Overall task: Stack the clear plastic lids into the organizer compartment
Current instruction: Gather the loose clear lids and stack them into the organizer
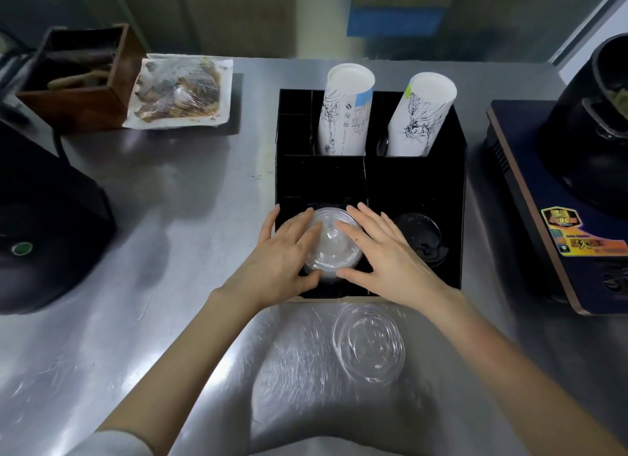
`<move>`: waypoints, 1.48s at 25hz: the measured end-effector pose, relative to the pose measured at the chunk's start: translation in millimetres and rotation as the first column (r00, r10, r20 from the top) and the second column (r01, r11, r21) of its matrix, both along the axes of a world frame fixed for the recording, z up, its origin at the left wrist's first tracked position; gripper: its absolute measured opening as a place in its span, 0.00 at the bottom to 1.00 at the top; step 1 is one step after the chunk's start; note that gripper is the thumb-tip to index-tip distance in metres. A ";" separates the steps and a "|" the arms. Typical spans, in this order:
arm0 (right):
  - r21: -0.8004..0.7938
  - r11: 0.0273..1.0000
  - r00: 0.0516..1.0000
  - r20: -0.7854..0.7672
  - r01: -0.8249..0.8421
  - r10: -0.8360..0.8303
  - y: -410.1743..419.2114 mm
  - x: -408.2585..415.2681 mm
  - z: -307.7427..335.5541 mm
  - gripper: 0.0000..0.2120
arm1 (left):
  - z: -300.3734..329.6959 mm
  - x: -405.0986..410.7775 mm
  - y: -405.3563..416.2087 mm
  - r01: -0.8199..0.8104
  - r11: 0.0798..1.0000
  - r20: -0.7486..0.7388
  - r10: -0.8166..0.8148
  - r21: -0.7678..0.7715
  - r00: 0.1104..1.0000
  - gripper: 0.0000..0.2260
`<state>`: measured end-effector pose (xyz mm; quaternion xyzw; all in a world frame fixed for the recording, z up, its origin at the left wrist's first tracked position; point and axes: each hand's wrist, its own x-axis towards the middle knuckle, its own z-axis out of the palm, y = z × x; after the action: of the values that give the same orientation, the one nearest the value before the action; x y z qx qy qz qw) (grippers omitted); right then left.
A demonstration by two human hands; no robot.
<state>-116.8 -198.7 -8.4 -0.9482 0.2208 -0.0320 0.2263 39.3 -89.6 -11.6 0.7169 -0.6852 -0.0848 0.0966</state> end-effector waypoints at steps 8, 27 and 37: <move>0.020 1.000 1.000 0.020 0.019 -0.020 5.8 -4.1 5.1 0.34 | 2.4 -2.6 4.2 -0.032 0.999 -0.058 0.030 -0.026 0.998 0.32; 0.146 0.967 0.963 0.141 0.211 -0.231 66.0 -101.9 -21.7 0.22 | -20.2 -75.9 53.7 0.167 0.982 -0.265 -0.183 -0.083 0.947 0.24; 0.176 0.952 0.968 -0.033 0.252 -0.250 80.2 -115.1 -52.3 0.36 | -56.3 -92.6 66.7 0.069 0.987 -0.223 -0.035 0.148 0.974 0.35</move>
<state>-231.8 -118.5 -60.7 -0.8884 0.3428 -0.0355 0.3034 -53.3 -22.9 -67.9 0.6904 -0.6802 -0.2187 0.1134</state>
